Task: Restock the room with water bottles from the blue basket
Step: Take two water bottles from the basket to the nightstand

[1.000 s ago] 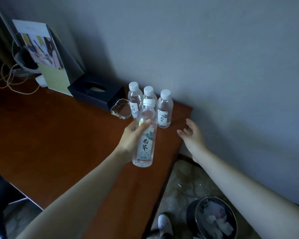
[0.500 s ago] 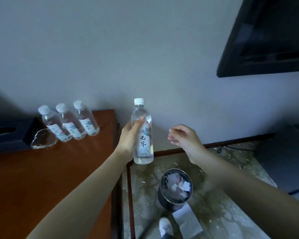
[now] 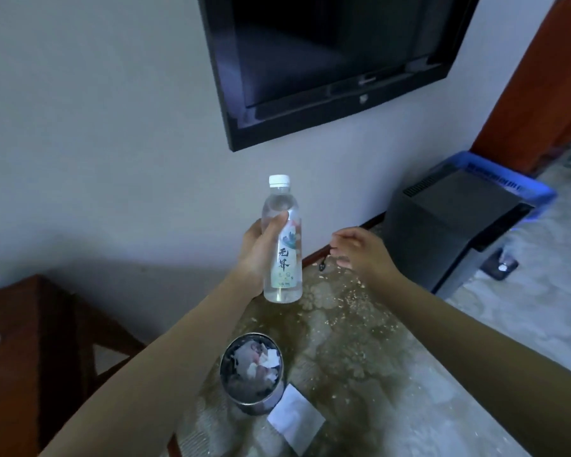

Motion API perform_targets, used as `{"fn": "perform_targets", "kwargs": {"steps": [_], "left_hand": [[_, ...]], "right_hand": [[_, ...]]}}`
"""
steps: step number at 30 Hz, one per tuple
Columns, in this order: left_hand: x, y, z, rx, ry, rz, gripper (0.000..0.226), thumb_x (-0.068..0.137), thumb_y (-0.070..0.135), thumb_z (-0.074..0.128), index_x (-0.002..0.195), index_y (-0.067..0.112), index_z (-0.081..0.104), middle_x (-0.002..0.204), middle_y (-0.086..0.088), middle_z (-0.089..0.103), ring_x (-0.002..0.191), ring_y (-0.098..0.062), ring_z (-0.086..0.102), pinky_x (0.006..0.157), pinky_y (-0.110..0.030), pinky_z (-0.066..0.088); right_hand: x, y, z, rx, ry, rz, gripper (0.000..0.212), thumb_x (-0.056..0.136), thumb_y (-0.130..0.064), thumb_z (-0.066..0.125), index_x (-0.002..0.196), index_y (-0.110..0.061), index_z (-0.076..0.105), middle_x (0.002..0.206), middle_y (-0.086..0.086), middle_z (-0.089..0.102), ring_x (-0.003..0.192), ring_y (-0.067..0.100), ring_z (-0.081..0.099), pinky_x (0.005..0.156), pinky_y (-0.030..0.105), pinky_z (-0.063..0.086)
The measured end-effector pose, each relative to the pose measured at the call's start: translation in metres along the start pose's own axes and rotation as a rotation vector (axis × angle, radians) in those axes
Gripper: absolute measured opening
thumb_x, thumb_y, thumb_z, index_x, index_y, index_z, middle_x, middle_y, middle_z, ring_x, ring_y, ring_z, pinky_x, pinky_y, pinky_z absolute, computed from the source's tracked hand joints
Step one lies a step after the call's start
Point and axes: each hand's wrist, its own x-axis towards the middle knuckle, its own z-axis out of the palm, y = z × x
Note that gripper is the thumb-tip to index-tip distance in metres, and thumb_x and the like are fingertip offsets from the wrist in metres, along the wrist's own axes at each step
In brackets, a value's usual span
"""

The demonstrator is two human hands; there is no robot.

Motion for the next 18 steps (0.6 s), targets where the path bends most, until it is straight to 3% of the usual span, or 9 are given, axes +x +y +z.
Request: {"fn": "perform_targets", "kwargs": {"steps": [4, 9, 13, 18], "left_hand": [[0.032, 0.004, 0.073, 0.046, -0.114, 0.024, 0.040, 0.092, 0.040, 0.053, 0.110, 0.005, 0.057, 0.082, -0.012, 0.066, 0.076, -0.030, 0.065, 0.079, -0.047, 0.055], [0.068, 0.007, 0.158, 0.044, -0.201, -0.010, 0.025, 0.091, 0.039, 0.054, 0.094, 0.015, 0.061, 0.074, -0.006, 0.069, 0.070, -0.025, 0.066, 0.078, -0.042, 0.055], [0.093, 0.005, 0.213, 0.043, -0.278, -0.025, 0.021, 0.090, 0.037, 0.056, 0.089, 0.017, 0.061, 0.062, 0.002, 0.070, 0.061, -0.019, 0.067, 0.069, -0.034, 0.055], [0.116, -0.001, 0.266, 0.077, -0.388, -0.030, 0.025, 0.090, 0.038, 0.055, 0.095, 0.015, 0.062, 0.068, -0.001, 0.070, 0.060, -0.018, 0.066, 0.067, -0.032, 0.054]], "right_hand": [[0.023, -0.006, -0.067, 0.023, 0.075, -0.002, 0.006, 0.092, -0.012, 0.057, 0.089, -0.014, 0.061, 0.089, 0.002, 0.064, 0.084, 0.016, 0.063, 0.077, 0.026, 0.052], [0.041, -0.004, -0.139, 0.085, 0.154, -0.034, 0.012, 0.092, -0.011, 0.057, 0.081, -0.016, 0.061, 0.080, 0.001, 0.063, 0.070, 0.011, 0.058, 0.060, 0.019, 0.049], [0.052, -0.003, -0.186, 0.054, 0.269, -0.028, 0.018, 0.094, -0.014, 0.054, 0.078, -0.022, 0.060, 0.079, 0.000, 0.064, 0.073, 0.014, 0.060, 0.069, 0.025, 0.051], [0.061, -0.003, -0.232, 0.082, 0.377, -0.004, 0.018, 0.095, -0.018, 0.052, 0.080, -0.023, 0.060, 0.079, -0.003, 0.064, 0.075, 0.012, 0.061, 0.072, 0.025, 0.051]]}}
